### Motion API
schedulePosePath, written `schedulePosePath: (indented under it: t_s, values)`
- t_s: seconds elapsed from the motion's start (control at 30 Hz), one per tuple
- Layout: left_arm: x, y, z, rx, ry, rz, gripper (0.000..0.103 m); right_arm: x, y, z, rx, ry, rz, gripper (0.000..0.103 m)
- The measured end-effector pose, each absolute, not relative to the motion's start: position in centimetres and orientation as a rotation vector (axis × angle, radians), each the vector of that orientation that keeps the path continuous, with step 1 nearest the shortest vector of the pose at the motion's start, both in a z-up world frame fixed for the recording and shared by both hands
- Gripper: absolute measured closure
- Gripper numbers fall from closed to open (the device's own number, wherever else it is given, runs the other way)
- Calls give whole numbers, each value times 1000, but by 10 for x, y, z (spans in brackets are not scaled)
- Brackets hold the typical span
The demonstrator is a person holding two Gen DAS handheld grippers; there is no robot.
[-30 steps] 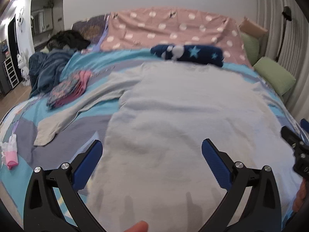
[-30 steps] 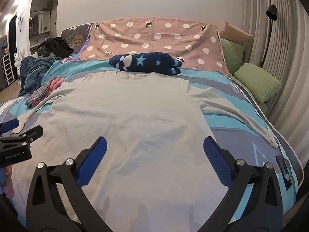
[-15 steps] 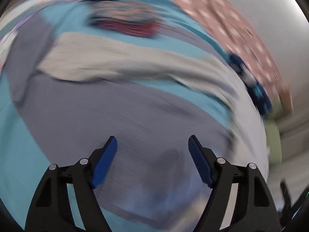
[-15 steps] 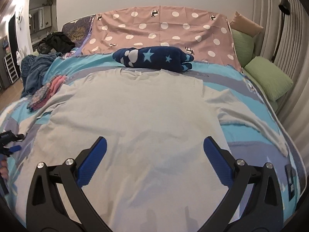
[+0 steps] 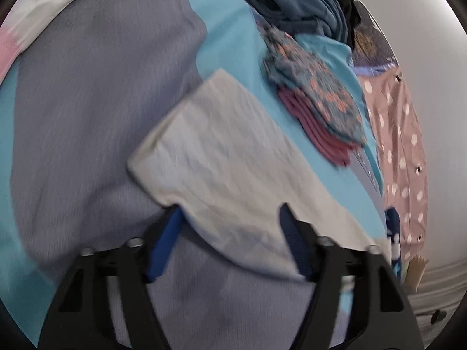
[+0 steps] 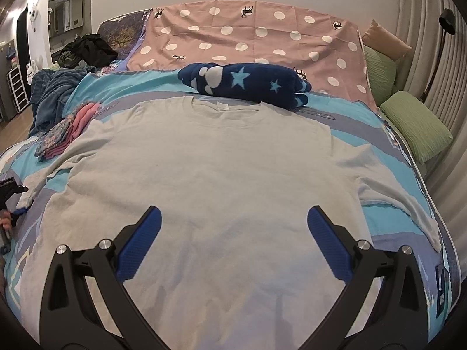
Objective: Fold small clothes
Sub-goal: 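Grasp the side edge of the grey shirt with the left gripper, then fold the held side over toward the shirt's center, open left gripper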
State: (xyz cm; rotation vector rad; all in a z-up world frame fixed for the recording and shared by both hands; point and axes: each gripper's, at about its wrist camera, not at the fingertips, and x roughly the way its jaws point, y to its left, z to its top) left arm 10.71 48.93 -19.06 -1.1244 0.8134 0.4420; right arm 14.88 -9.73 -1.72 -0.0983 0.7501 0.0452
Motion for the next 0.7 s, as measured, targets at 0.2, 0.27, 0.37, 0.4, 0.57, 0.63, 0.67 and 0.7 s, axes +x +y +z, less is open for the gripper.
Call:
schedulePosePath:
  t_s: [0.2,0.27,0.37,0.4,0.57,0.63,0.67,0.7]
  values:
    - [124,492,-158,-1020,775,430,99,151,-104,-14,-73,745,64,2]
    - [131,470,-120,-901,722,393,98,150,-108,-11,-69,734,65,2]
    - [148,429,-69,-768,648,276,98,147,-115,-6,-52,722,74,2]
    - [155,408,-52,-717,629,229,98,147,-118,-5,-43,721,77,2]
    - [182,303,6,-539,561,-6,98,140,-141,-2,-11,708,69,2]
    - [187,263,16,-484,568,-71,98,136,-156,-2,13,701,59,2]
    - [188,253,16,-474,574,-89,98,134,-162,-3,26,698,55,2]
    - [190,235,16,-442,597,-123,98,131,-170,-4,39,696,52,2]
